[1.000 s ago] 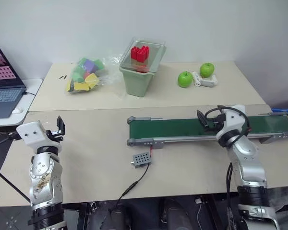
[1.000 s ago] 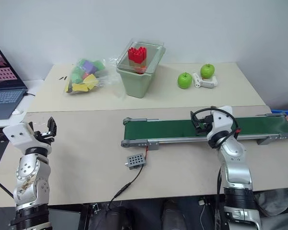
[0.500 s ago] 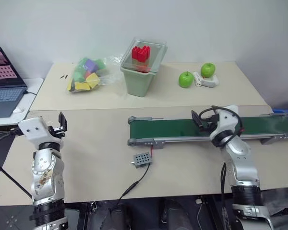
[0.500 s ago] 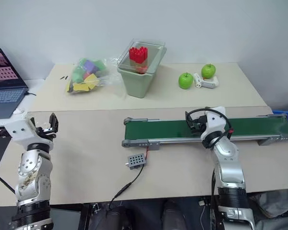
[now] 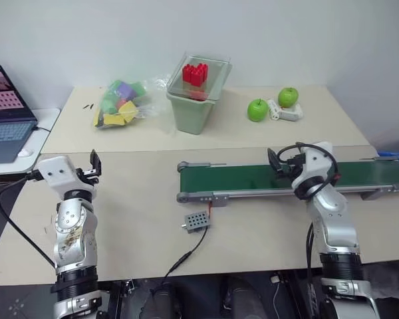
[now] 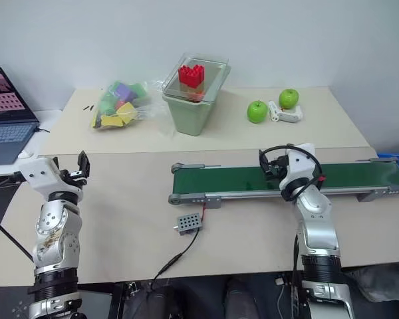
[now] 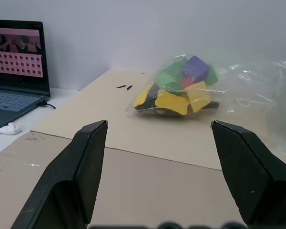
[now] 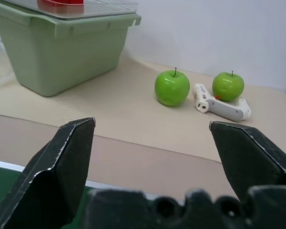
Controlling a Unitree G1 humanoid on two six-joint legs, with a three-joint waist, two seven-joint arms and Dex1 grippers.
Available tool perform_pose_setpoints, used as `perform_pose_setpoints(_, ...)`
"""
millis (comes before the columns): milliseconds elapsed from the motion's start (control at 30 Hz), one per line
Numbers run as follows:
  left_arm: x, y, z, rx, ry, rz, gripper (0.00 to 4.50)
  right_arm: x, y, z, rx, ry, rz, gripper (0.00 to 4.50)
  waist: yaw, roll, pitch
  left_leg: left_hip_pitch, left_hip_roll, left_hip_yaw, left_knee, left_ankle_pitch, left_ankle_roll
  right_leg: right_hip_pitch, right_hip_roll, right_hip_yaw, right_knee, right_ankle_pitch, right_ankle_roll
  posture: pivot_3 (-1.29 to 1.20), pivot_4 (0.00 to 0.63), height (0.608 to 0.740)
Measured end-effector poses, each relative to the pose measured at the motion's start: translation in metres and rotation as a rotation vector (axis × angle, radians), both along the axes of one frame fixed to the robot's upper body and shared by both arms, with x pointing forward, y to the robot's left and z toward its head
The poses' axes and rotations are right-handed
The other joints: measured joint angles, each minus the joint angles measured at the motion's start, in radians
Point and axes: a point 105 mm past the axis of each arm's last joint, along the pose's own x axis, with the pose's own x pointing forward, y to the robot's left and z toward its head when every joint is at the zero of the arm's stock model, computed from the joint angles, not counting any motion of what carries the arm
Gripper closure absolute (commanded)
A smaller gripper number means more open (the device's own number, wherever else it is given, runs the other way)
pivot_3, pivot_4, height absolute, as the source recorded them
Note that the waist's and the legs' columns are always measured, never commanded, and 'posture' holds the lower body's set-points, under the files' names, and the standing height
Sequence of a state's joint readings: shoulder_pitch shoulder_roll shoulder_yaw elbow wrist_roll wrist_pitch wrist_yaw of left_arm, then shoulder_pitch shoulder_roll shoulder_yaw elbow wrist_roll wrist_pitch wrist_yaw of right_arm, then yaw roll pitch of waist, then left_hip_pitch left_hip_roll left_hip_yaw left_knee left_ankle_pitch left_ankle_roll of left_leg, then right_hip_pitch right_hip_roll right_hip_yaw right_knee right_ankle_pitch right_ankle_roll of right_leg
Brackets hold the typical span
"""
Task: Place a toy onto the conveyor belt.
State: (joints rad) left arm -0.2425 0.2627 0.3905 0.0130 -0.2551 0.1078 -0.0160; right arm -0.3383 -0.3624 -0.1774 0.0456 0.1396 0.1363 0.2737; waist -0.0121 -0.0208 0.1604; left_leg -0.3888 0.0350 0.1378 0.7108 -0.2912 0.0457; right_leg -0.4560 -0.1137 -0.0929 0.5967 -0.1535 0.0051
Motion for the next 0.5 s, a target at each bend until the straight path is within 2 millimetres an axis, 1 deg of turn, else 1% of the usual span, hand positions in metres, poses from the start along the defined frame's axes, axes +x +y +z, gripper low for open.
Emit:
perform_pose_setpoints(100, 0.006, -0.001, -0.003, -0.005, 0.016, -0.014, 0.80, -0.003, -0.007, -0.001, -0.007, 0.003, -0.021, 0.00, 0.002, 0.000, 0.000, 0.000, 0.000, 0.000, 0.000, 0.000, 0.000, 0.000, 0.000, 0.000, 0.000, 0.000, 0.000, 0.00, 0.150, 0.740)
perform_pose_setpoints(200, 0.011, -0.003, -0.002, -0.007, 0.014, -0.031, 0.80, -0.008, -0.016, -0.003, -0.012, 0.003, -0.051, 0.00, 0.001, 0.000, 0.000, 0.000, 0.000, 0.000, 0.000, 0.000, 0.000, 0.000, 0.000, 0.000, 0.000, 0.000, 0.000, 0.00, 0.150, 0.740)
perform_pose_setpoints(300, 0.018, -0.009, -0.002, -0.012, 0.015, -0.060, 0.80, -0.016, -0.021, -0.003, -0.026, -0.001, -0.069, 0.00, 0.001, 0.000, 0.000, 0.000, -0.001, 0.000, 0.000, 0.000, 0.000, 0.000, 0.000, 0.000, 0.000, 0.000, 0.000, 0.00, 0.150, 0.740)
perform_pose_setpoints(400, 0.023, -0.018, -0.007, -0.020, 0.023, -0.093, 0.80, -0.022, -0.026, 0.001, -0.039, -0.015, -0.087, 0.00, -0.001, 0.000, 0.000, 0.000, -0.001, 0.000, 0.000, 0.000, 0.000, 0.000, 0.000, 0.000, 0.000, 0.000, 0.000, 0.00, 0.150, 0.740)
perform_pose_setpoints(500, 0.027, -0.020, -0.010, -0.026, 0.028, -0.105, 0.80, -0.025, -0.030, 0.001, -0.036, -0.012, -0.108, 0.00, -0.003, 0.000, 0.000, 0.001, -0.001, 0.000, 0.000, 0.000, 0.000, 0.000, 0.000, 0.000, 0.000, 0.000, 0.000, 0.00, 0.150, 0.740)
